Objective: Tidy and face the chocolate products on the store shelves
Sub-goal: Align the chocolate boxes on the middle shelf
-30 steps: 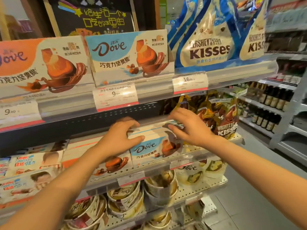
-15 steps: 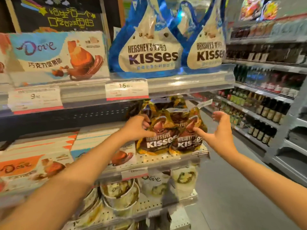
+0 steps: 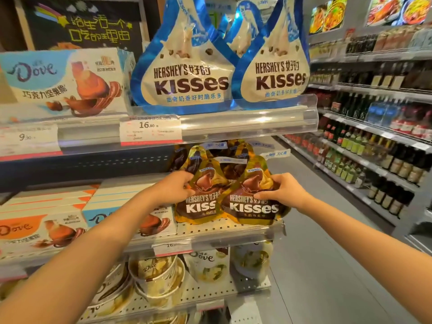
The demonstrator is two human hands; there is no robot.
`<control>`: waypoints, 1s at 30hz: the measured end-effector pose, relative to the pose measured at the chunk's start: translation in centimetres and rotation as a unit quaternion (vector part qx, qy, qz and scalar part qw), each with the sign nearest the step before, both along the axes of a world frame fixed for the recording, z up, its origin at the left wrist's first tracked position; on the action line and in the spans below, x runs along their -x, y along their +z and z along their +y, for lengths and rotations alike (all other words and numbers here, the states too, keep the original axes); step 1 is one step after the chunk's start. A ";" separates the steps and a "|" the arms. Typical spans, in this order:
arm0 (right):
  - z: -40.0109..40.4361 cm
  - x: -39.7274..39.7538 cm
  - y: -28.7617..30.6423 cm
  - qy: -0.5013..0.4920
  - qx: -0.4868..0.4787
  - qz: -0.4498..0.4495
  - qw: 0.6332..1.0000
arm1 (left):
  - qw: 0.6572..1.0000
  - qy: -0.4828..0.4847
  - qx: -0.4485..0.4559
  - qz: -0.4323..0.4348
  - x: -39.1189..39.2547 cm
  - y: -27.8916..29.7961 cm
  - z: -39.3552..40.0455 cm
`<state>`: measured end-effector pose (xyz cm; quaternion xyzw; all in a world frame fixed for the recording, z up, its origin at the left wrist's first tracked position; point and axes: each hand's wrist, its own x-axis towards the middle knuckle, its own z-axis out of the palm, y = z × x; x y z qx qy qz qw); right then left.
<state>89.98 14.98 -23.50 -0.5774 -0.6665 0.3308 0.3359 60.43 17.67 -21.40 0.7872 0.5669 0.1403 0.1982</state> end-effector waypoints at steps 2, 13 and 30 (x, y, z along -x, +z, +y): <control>0.0 0.3 -0.3 -0.005 -0.007 0.020 1.000 | 0.999 -0.008 0.033 -0.026 -0.6 0.3 -0.2; 0.6 -1.1 0.1 0.069 0.040 0.027 0.996 | 0.998 -0.029 0.036 0.032 -0.6 0.4 -0.2; -1.8 -1.6 0.0 -0.029 -0.062 0.028 0.997 | 0.992 -0.009 -0.105 -0.074 -0.2 1.6 -3.6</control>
